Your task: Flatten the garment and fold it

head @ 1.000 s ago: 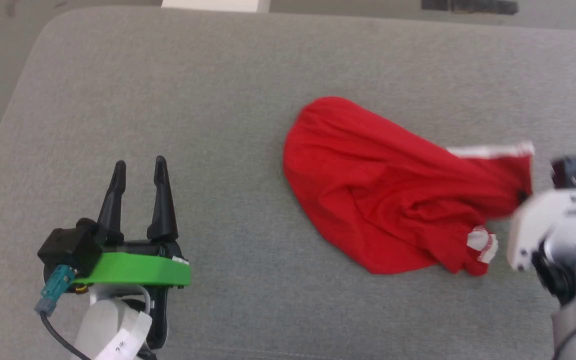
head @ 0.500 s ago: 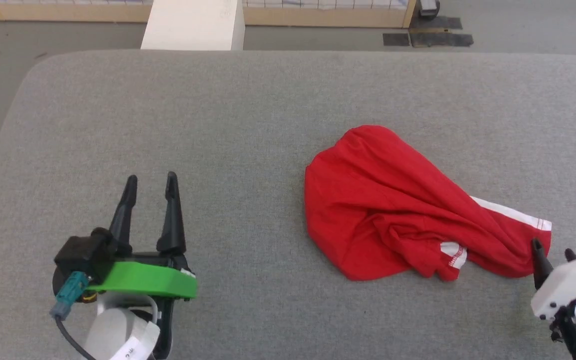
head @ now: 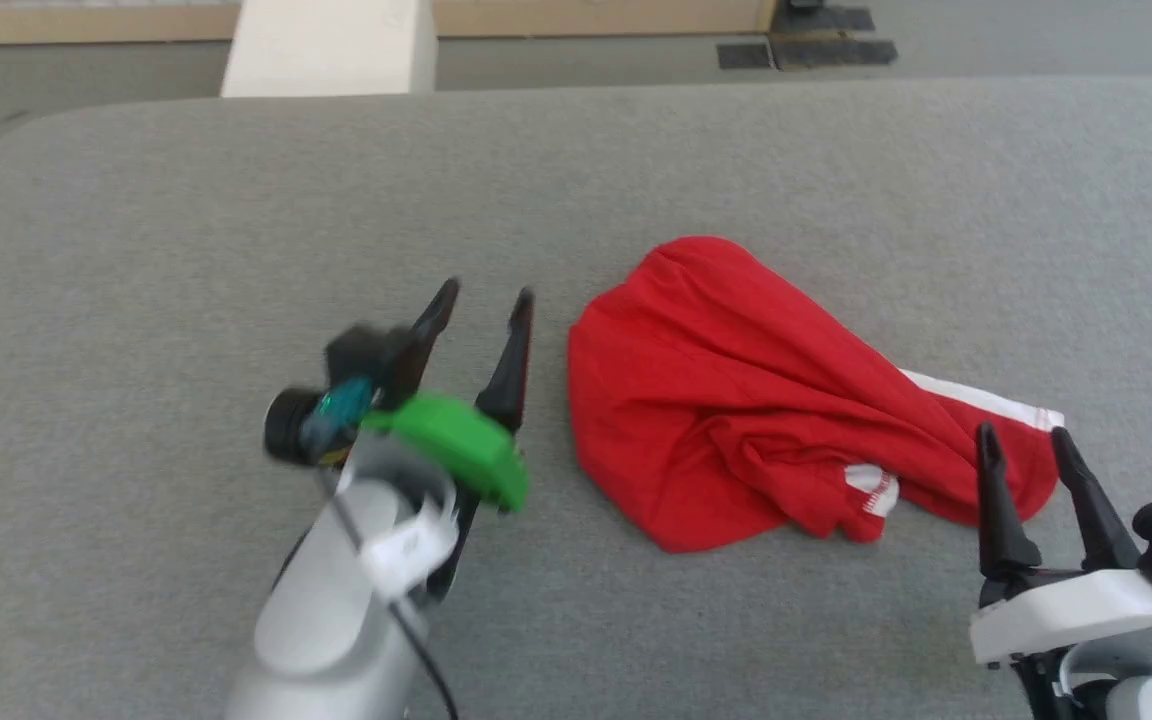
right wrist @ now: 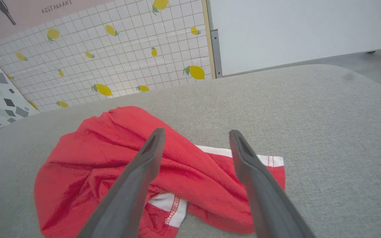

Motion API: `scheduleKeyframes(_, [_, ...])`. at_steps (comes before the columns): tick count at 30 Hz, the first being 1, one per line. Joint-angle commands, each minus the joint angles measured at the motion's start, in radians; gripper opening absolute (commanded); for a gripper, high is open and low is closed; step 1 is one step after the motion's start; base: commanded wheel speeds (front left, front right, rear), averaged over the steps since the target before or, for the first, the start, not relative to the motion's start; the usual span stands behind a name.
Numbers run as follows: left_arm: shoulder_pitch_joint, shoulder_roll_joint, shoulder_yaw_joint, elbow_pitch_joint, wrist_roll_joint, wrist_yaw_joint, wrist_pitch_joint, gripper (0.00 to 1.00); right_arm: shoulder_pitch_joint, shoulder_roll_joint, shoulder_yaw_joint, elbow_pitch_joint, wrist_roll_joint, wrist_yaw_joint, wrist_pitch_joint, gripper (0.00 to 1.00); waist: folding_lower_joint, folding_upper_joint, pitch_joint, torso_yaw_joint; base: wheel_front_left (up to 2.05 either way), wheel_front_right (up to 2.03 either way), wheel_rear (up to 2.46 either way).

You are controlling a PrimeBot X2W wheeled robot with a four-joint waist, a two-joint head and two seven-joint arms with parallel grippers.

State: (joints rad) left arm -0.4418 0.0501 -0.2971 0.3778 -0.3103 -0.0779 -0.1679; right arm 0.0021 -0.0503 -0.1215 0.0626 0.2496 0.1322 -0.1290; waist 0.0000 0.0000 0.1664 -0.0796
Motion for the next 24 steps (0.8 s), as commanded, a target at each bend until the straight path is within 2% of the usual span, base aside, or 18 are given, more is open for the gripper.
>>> scheduleKeyframes(1, [-0.053, 0.0, -0.018, 0.037, -0.03, 0.013, 0.036, 1.0, -0.004, 0.0, 0.012, -0.006, 0.006, -0.002, -0.01, 1.0, 0.0, 0.0, 0.037, -0.04, 0.0, 0.0, 0.0])
scheduleKeyframes(11, [-0.29, 0.0, -0.162, 0.287, -0.088, 0.107, 0.405, 1.0, -0.034, 0.0, 0.06, 0.009, 0.028, -0.002, -0.028, 1.0, 0.0, 0.0, 0.091, -0.111, 0.0, 0.0, 0.0])
scheduleKeyframes(14, [-0.329, 0.002, -0.182, 0.341, -0.072, 0.138, 0.491, 1.0, -0.04, 0.0, 0.068, 0.016, 0.035, -0.002, -0.033, 1.0, 0.0, 0.0, 0.099, -0.12, 0.0, 0.0, 0.0])
scheduleKeyframes(17, [-0.348, 0.005, -0.197, 0.373, -0.065, 0.146, 0.553, 1.0, -0.045, 0.0, 0.074, 0.02, 0.042, -0.002, -0.04, 1.0, 0.0, 0.0, 0.103, -0.125, 0.0, 0.0, 0.0])
scheduleKeyframes(18, [-0.352, 0.005, -0.202, 0.378, -0.067, 0.142, 0.57, 0.88, -0.046, 0.0, 0.075, 0.022, 0.043, -0.002, -0.043, 1.0, 0.0, 0.0, 0.103, -0.126, 0.0, 0.0, 0.0])
scheduleKeyframes(19, [-0.354, 0.005, -0.205, 0.379, -0.067, 0.139, 0.579, 0.34, -0.047, 0.0, 0.074, 0.023, 0.044, -0.002, -0.045, 1.0, 0.0, 0.0, 0.104, -0.125, 0.0, 0.0, 0.0])
scheduleKeyframes(20, [-0.356, 0.008, -0.21, 0.379, -0.066, 0.133, 0.585, 0.0, -0.048, 0.0, 0.074, 0.024, 0.044, -0.002, -0.047, 1.0, 0.0, 0.0, 0.104, -0.124, 0.0, 0.0, 0.0])
scheduleKeyframes(24, [-0.347, 0.015, -0.223, 0.366, -0.067, 0.122, 0.597, 0.0, -0.048, 0.0, 0.071, 0.03, 0.044, -0.002, -0.05, 1.0, 0.0, 0.0, 0.098, -0.114, 0.0, 0.0, 0.0])
